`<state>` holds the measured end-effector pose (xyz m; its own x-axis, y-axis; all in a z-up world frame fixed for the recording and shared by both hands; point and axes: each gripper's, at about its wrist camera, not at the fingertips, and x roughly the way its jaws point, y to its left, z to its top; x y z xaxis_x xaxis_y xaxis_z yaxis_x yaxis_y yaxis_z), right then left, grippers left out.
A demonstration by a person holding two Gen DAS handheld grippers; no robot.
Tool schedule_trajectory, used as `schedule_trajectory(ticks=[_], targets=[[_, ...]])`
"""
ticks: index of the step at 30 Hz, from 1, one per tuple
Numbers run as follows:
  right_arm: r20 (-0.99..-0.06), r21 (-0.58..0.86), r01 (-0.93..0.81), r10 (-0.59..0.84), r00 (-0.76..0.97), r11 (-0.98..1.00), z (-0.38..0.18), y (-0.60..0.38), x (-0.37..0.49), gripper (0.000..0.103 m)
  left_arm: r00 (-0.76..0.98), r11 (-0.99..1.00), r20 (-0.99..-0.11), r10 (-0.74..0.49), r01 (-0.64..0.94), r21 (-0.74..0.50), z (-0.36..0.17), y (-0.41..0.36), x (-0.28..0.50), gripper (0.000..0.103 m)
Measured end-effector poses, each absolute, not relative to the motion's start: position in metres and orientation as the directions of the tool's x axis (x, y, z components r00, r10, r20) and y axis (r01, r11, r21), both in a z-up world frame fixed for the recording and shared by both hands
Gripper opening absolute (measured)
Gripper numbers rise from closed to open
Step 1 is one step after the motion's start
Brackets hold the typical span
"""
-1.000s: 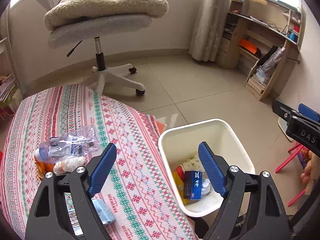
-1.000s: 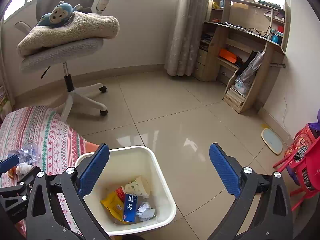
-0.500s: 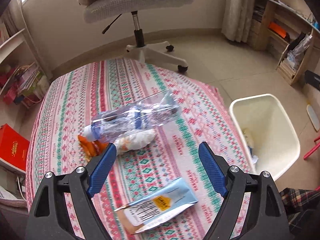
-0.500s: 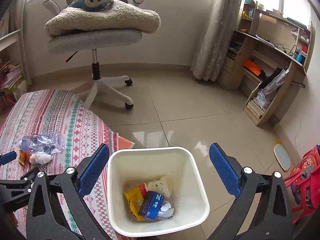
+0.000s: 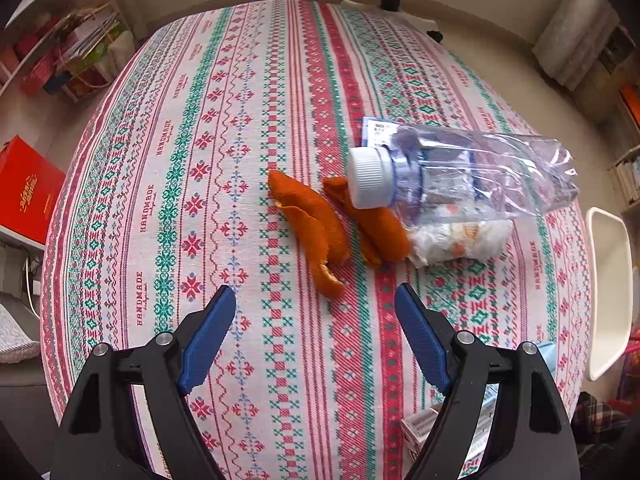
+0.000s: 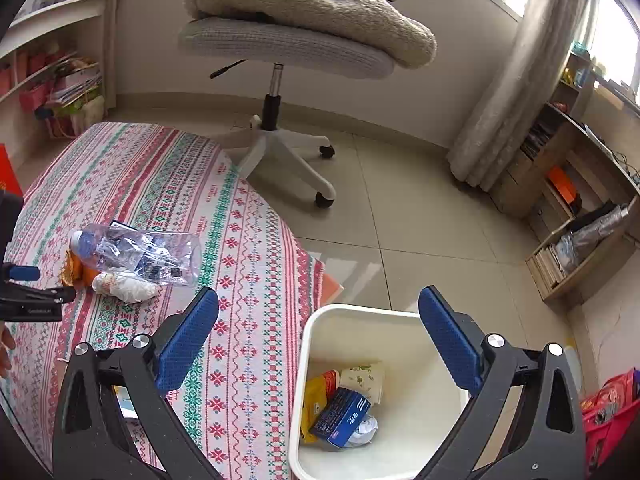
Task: Collect trash
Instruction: 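Grasp an orange peel with the left gripper while the right gripper grasps the water bottle, then lift the plastic water bottle with the right gripper while the left gripper holds the peel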
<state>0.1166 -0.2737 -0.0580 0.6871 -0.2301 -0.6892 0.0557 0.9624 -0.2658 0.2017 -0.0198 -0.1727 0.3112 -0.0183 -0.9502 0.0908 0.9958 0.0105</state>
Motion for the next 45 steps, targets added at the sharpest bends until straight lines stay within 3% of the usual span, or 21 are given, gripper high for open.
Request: schedule_trajectory(ticks=[8,10,16,30,32,33,35,39,43,44,45], targets=[[-0.685,-0.325,-0.149,-0.123,0.718,0.934,-0.071,-0.232,0.132,0.096,0.300,0.995,-0.950,-0.090,0.055,-0.077,-0.192,-0.012,0.225,0.058],[-0.689,-0.349,-0.203,-0.104,0.717,0.915,-0.078,-0.221,0.134,0.096,0.298,0.992,-0.946,-0.124,0.069,-0.109,-0.190,-0.012,0.227,0.024],[-0.718,-0.402,-0.344,-0.060,0.693,0.848,-0.098,-0.186,0.138,0.096,0.252,0.980,-0.948,-0.196,0.078,-0.182,-0.185,-0.003,0.215,0.020],[-0.834,-0.433,-0.613,-0.036,0.550,0.661,-0.135,-0.126,0.201,0.095,0.345,0.969,-0.906,-0.246,0.121,-0.217,-0.115,0.047,0.169,0.020],[-0.876,-0.371,-0.645,-0.021,0.483,0.668,-0.143,-0.121,0.214,0.085,0.353,0.969,-0.902,-0.247,0.118,-0.219,-0.110,0.055,0.163,0.020],[-0.892,-0.346,-0.654,-0.021,0.451,0.672,-0.148,-0.119,0.217,0.068,0.358,0.969,-0.900,-0.247,0.115,-0.220,-0.108,0.059,0.162,0.020],[-0.892,-0.348,-0.645,-0.027,0.452,0.680,-0.152,-0.116,0.218,0.060,0.366,0.968,-0.896,-0.251,0.106,-0.228,-0.105,0.067,0.158,0.020],[-0.903,-0.248,-0.588,0.037,0.429,0.770,-0.147,-0.121,0.221,0.031,0.371,0.966,-0.892,-0.259,0.081,-0.247,-0.104,0.081,0.156,0.020],[-0.905,-0.200,-0.537,0.056,0.422,0.819,-0.145,-0.123,0.219,0.025,0.376,0.965,-0.890,-0.257,0.059,-0.254,-0.103,0.091,0.152,0.020],[-0.902,-0.199,-0.532,0.059,0.428,0.823,-0.143,-0.122,0.216,0.025,0.379,0.965,-0.889,-0.259,0.058,-0.256,-0.102,0.092,0.150,0.020],[-0.899,-0.200,-0.534,0.063,0.433,0.821,-0.141,-0.121,0.215,0.033,0.382,0.964,-0.886,-0.262,0.058,-0.260,-0.100,0.094,0.148,0.020]])
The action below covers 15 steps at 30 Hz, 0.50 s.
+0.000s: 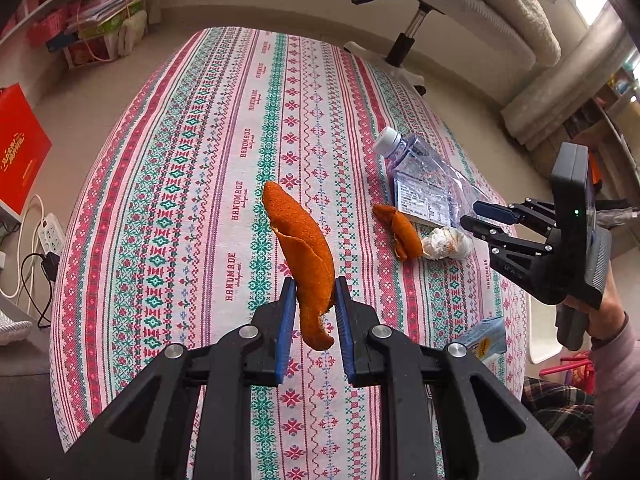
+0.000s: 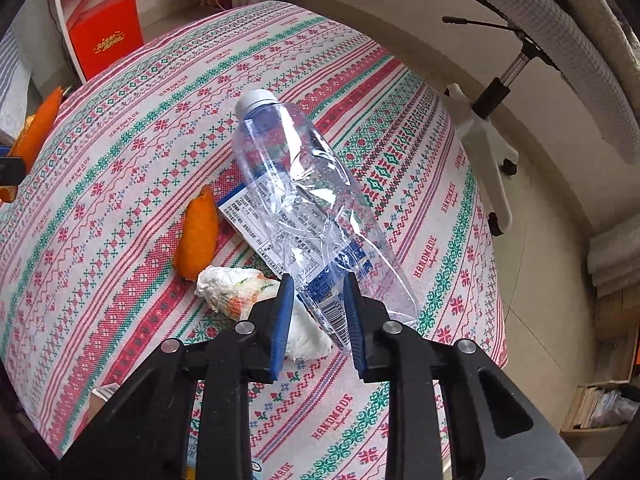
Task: Collect trash
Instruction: 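Lift the plastic water bottle with the right gripper while the left gripper holds the peel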
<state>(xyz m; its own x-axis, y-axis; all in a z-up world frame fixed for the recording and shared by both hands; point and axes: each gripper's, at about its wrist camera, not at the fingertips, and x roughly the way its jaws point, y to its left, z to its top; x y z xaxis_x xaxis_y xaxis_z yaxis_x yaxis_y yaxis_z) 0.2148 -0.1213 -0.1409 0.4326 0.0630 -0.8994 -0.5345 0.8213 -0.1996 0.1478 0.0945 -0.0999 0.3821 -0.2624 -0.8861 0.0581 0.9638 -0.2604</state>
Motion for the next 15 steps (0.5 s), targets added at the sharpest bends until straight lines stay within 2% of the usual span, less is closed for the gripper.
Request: schedule_trajectory(ticks=[1,3,5,10,15], targets=[[-0.895,-0.209,-0.540,0.063,0.441,0.815,-0.139,-0.121,0.215,0.049,0.386,0.963,-0.883,-0.265,0.060,-0.263,-0.098,0.094,0.146,0.020],[-0.888,-0.236,-0.549,0.052,0.458,0.802,-0.135,-0.119,0.217,0.061,0.392,0.962,-0.880,-0.268,0.067,-0.263,-0.096,0.095,0.145,0.020],[-0.886,-0.240,-0.544,0.048,0.462,0.804,-0.131,-0.118,0.226,0.061,0.396,0.963,-0.879,-0.267,0.071,-0.260,-0.094,0.095,0.143,0.020],[-0.883,-0.239,-0.517,0.038,0.468,0.822,-0.133,-0.118,0.256,0.080,0.406,0.961,-0.873,-0.269,0.057,-0.270,-0.092,0.100,0.145,0.020],[-0.917,-0.152,-0.471,0.054,0.395,0.869,-0.152,-0.119,0.290,0.083,0.403,0.962,-0.876,-0.265,0.046,-0.270,-0.095,0.102,0.151,0.020]])
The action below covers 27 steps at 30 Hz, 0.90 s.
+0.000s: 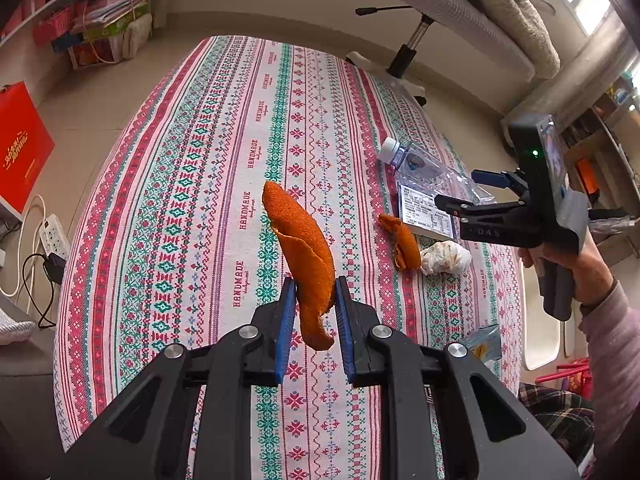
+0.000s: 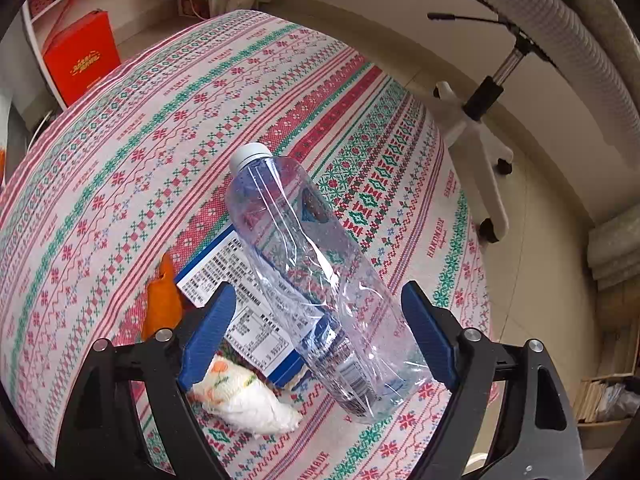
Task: Collect trash
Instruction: 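Lift the plastic water bottle with the right gripper while the left gripper holds the peel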
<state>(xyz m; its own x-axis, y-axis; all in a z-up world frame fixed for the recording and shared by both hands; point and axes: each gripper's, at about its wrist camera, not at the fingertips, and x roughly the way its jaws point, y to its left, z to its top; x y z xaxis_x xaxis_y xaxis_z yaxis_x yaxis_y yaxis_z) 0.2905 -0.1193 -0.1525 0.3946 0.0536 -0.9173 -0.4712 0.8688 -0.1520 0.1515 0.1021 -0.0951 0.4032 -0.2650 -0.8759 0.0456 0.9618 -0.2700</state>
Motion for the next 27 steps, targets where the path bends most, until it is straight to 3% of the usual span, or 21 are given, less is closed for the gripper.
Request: schedule_trajectory(ticks=[3,5,8,9,27], targets=[[-0.937,-0.124,-0.455,0.047,0.347,0.882,-0.166,-0.120,0.302,0.081,0.399,0.961,-0.877,-0.268,0.047,-0.272,-0.097,0.102,0.156,0.020],[-0.943,-0.115,-0.436,0.041,0.332,0.893,-0.172,-0.123,0.304,0.059,0.399,0.961,-0.877,-0.269,0.044,-0.275,-0.097,0.102,0.158,0.020],[-0.941,-0.057,-0.408,0.088,0.328,0.911,-0.168,-0.130,0.302,0.052,0.409,0.960,-0.872,-0.267,0.035,-0.278,-0.096,0.104,0.161,0.020],[-0.939,-0.053,-0.407,0.092,0.330,0.912,-0.168,-0.131,0.299,0.044,0.414,0.959,-0.870,-0.268,0.033,-0.280,-0.095,0.105,0.162,0.020],[-0.807,0.055,-0.350,0.249,0.536,0.935,-0.071,-0.111,0.194,0.040,0.533,0.947,-0.794,-0.294,0.050,-0.317,-0.055,0.118,0.127,0.020]])
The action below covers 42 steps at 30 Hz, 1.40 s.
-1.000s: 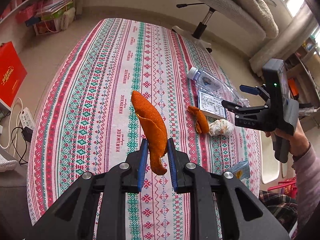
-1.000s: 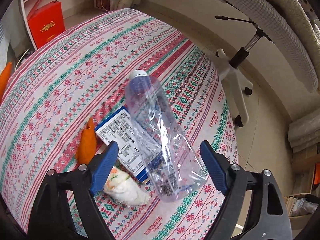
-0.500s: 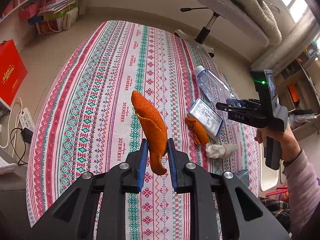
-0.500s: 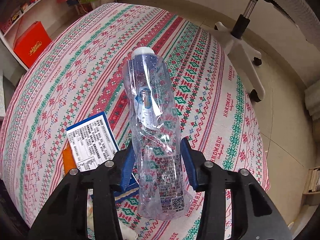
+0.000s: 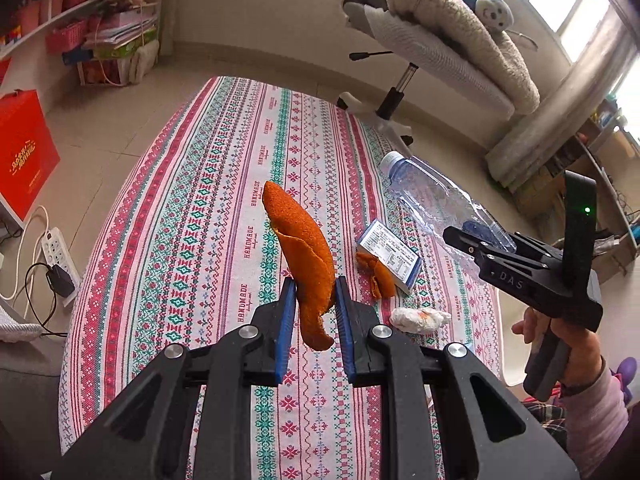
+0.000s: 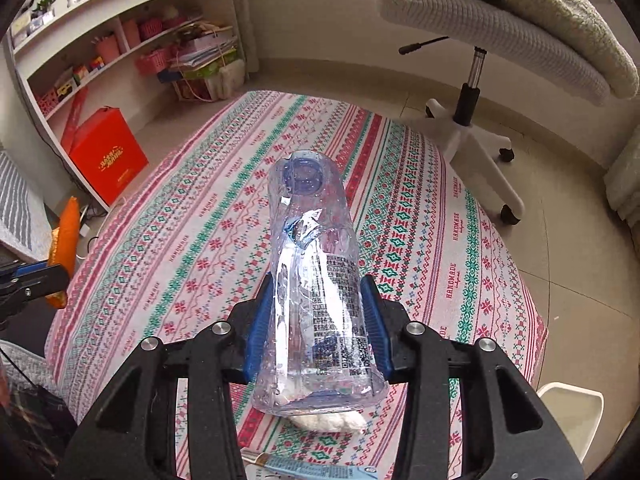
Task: Collect trash
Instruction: 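Lift the plastic water bottle with the right gripper while the left gripper holds the peel, then drop the water bottle into the bin with the right gripper while the left gripper drops the peel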
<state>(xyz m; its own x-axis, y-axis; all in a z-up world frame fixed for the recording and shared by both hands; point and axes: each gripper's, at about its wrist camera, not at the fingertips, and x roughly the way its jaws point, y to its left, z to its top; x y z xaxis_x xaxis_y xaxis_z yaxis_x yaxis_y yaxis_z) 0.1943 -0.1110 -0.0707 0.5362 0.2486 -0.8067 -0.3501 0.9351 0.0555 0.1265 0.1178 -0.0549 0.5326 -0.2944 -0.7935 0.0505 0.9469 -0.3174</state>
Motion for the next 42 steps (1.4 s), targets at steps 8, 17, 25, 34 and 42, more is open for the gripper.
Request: schedule_trajectory(ticks=[8,17,25,34,42], targets=[[-0.737,0.082,-0.335,0.283,0.613,0.939,-0.043,-0.112,0.152,0.040,0.586,0.946,-0.756,-0.293,0.063,-0.318,-0.043,0.117,0.107,0.020],[-0.625,0.125,-0.282,0.296,0.723,0.951,-0.033,-0.143,0.115,0.040,0.642,0.950,-0.713,-0.283,0.086,-0.300,-0.039,0.098,0.101,0.020],[-0.588,0.146,-0.232,0.273,0.761,0.962,-0.024,-0.176,0.105,0.041,0.654,0.948,-0.694,-0.302,0.130,-0.290,-0.040,0.069,0.102,0.020],[-0.560,0.128,-0.149,0.196,0.805,0.980,-0.014,-0.216,0.089,0.041,0.644,0.938,-0.685,-0.341,0.186,-0.293,-0.040,0.033,0.107,0.020],[-0.540,0.142,-0.009,0.085,0.838,0.990,-0.006,-0.275,0.075,0.041,0.625,0.923,-0.679,-0.385,0.247,-0.295,-0.042,-0.005,0.111,0.020]])
